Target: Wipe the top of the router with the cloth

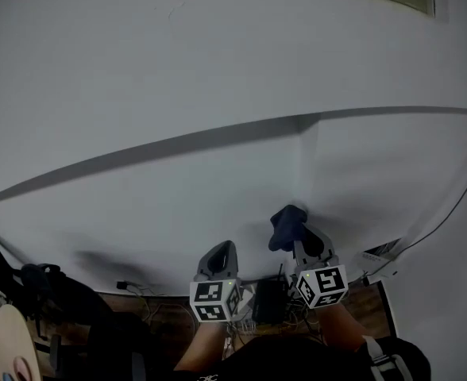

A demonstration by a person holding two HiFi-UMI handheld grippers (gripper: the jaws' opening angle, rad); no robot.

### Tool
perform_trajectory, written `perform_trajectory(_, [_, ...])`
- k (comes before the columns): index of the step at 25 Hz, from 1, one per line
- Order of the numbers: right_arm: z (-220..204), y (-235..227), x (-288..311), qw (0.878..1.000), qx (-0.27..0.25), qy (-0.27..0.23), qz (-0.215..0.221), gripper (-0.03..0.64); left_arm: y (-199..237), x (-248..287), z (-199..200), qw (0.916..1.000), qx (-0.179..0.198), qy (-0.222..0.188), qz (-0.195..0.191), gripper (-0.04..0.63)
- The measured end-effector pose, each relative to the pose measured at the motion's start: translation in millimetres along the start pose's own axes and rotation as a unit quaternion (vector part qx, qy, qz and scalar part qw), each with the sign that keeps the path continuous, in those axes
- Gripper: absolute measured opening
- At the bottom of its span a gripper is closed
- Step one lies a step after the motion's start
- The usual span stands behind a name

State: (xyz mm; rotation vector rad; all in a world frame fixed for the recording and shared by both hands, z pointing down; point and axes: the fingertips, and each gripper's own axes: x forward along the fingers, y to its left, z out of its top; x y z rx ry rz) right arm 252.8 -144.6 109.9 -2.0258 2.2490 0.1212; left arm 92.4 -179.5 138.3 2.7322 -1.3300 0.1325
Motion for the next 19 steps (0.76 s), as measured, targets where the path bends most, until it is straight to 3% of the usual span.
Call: perform_trajectory(19, [-2,19,7,0.999,0.03,0.003,0.018,0.014,8,-5,1,0.9998,0.019,-0.001,0.003,-0.003])
